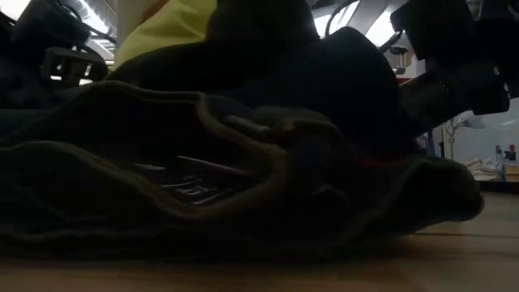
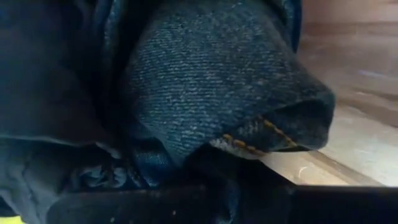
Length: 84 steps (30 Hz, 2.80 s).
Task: Fold laundry
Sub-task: Put the stacked clothes into the red bin
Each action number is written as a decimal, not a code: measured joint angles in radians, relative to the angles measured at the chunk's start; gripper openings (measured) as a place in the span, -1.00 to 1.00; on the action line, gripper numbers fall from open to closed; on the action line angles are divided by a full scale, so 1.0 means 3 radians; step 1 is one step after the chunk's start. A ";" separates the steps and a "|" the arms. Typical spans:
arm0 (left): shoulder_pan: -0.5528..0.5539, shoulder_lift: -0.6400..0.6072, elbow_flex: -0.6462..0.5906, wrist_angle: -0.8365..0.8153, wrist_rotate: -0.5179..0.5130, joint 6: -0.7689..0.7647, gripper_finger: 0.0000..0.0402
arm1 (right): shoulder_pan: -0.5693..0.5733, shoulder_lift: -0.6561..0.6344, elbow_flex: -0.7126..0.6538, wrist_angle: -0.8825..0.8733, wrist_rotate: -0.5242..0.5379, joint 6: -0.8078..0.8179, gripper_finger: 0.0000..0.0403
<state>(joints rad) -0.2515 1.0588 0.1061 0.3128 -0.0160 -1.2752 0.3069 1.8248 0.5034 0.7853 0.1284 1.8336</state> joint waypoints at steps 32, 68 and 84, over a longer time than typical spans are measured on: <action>0.0175 0.1695 0.0721 0.1115 -0.0279 0.0174 -0.16 | 0.0003 -0.0685 -0.0740 -0.0055 0.0387 0.0087 -0.94; 0.0377 0.2310 0.1445 0.0835 0.0524 -0.0365 -0.19 | -0.0003 -0.0683 -0.0755 0.0261 0.0236 -0.0154 -0.92; 0.0352 0.1898 0.1678 0.0174 0.0065 0.0028 -0.96 | -0.0003 -0.0752 -0.0755 0.1117 0.0140 -0.0646 -0.95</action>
<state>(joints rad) -0.1458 1.6283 0.6097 0.3648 0.0033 -1.2668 0.3061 1.5993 0.2769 1.1205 0.1703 1.6397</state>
